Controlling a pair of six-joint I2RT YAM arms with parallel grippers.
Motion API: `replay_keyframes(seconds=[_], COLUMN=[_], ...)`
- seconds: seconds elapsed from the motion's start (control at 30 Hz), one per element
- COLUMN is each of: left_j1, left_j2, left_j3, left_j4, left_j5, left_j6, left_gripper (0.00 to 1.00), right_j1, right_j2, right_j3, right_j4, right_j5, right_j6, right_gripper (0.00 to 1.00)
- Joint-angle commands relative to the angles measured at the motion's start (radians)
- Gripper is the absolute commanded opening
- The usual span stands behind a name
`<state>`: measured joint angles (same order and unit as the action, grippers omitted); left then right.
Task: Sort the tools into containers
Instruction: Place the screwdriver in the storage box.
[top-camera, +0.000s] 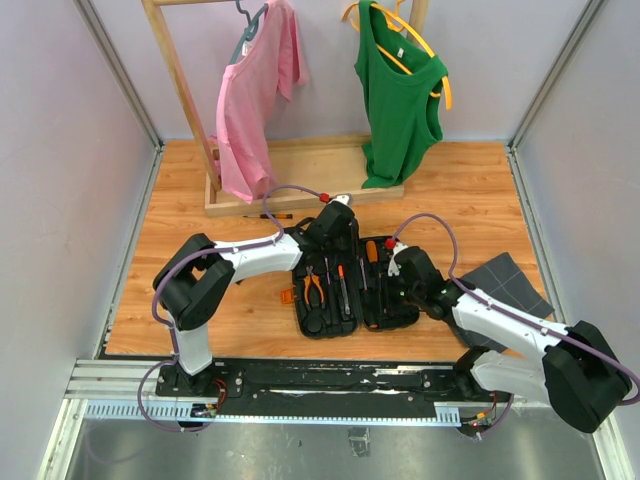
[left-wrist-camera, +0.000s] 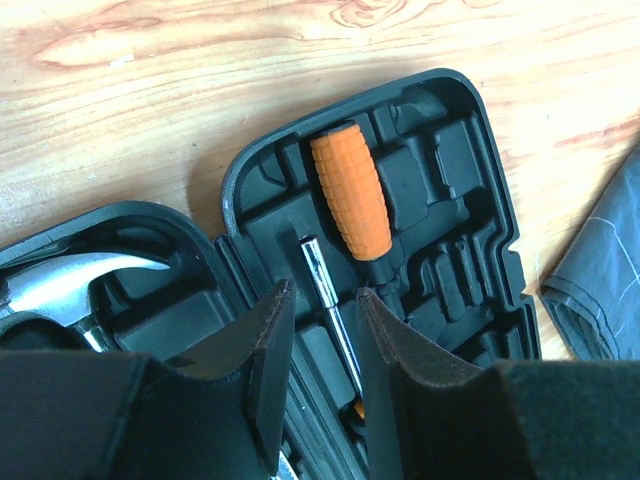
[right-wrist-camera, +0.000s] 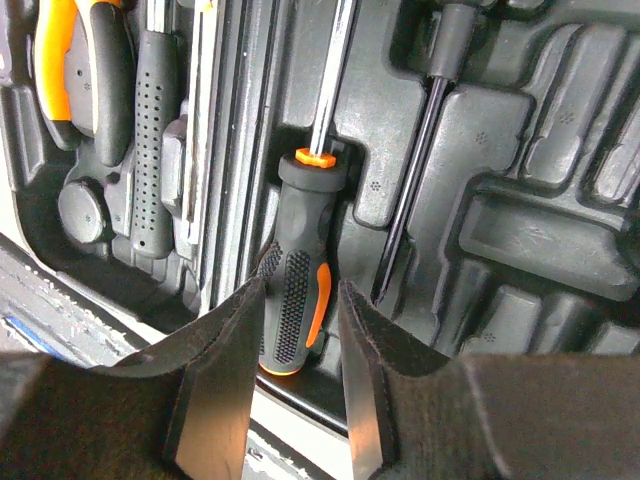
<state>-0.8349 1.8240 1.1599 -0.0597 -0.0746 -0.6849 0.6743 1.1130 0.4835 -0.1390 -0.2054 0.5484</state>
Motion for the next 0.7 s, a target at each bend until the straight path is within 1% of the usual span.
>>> replay_keyframes(seconds=[0.0, 0.27, 0.67], left_j1=[-0.012, -0.012, -0.012], left_j2=[0.014, 0.019, 0.025], left_j3=[0.028, 0.031, 0.028], left_j4=[-0.006, -0.006, -0.01], left_j5=[0.006, 0.005, 0.0], left_j6=[0.001, 0.001, 0.001], left_gripper=[0.35, 0.35, 0.34], right_j1=[0.022, 0.026, 0.031], right_j2=[0.005, -0.021, 0.014], right_j3=[0.032, 0.03, 0.037], right_j4=[-0.022, -0.029, -0.047], right_j5=[-0.022, -0.037, -0.038], right_j6=[-0.02, -0.022, -0.034], right_gripper=[0.37, 0.39, 0.33])
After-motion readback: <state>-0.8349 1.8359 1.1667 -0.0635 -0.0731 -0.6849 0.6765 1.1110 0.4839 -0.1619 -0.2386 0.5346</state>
